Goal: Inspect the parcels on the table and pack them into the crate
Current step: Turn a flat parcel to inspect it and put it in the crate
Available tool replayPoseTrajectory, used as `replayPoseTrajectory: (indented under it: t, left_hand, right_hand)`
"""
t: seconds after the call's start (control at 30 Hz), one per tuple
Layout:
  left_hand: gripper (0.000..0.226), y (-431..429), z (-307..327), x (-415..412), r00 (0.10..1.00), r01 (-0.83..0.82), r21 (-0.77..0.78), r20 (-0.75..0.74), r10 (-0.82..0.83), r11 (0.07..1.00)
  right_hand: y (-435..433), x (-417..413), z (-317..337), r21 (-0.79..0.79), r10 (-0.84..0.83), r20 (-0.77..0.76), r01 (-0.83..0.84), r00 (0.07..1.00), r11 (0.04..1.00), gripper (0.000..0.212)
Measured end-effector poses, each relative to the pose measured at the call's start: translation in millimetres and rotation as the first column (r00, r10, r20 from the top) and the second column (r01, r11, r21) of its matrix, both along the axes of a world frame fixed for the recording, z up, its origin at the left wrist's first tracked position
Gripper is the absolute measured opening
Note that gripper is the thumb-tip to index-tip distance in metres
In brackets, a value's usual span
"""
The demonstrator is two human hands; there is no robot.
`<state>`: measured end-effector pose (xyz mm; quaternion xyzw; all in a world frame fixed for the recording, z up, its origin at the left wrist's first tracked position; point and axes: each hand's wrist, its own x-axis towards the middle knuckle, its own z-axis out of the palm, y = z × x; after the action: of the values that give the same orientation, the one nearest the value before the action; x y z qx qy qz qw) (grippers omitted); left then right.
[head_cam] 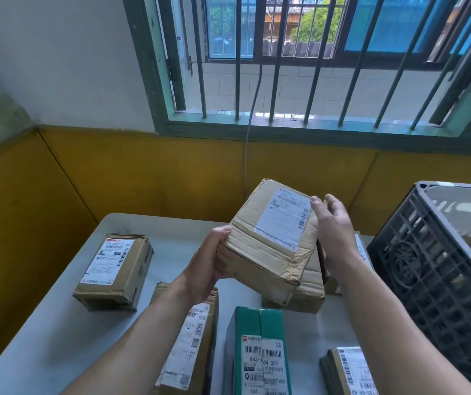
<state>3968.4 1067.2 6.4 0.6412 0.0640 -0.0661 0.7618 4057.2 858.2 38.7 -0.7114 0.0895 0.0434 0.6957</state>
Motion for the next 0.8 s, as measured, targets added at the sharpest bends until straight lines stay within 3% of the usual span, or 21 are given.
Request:
replayPoseTrajectory:
  t: [0.17, 0.3, 0.5, 0.63, 0.8]
  left_hand:
    - [0.074, -2, 1, 0, 0.997, -0.064, 0.025, -0.034, 0.065, 0.998]
    - [0.083, -5, -1, 0, 0.963, -0.257, 0.02, -0.079, 0.258, 0.966]
    - [0.06, -7, -1, 1, 0.916, -0.401, -0.128, -0.027, 0.401, 0.907]
    - [0.07, -11, 3, 0, 0.888, -0.457, -0.129, -0.014, 0.459, 0.88]
    - [0.029, -20, 4, -4, 0.813, -0.581, -0.009, -0.038, 0.581, 0.814]
  right_hand:
    - [-3, -1, 1, 0.04, -0.017, -0.008, 0.018, 1.0, 0.999, 0.033]
    - [-4, -4, -4, 0.025, -0.059, 0.013, 0.059, 0.998, 0.998, 0.025]
    - [-6, -8, -14, -0.031, -0.072, 0.021, 0.072, 0.997, 0.997, 0.018]
    - [-5, -14, -19, -0.028, -0.062, 0.043, 0.063, 0.997, 0.998, 0.025]
    - [-10, -20, -25, -0.021, -0.072, 0.052, 0.073, 0.996, 0.997, 0.023]
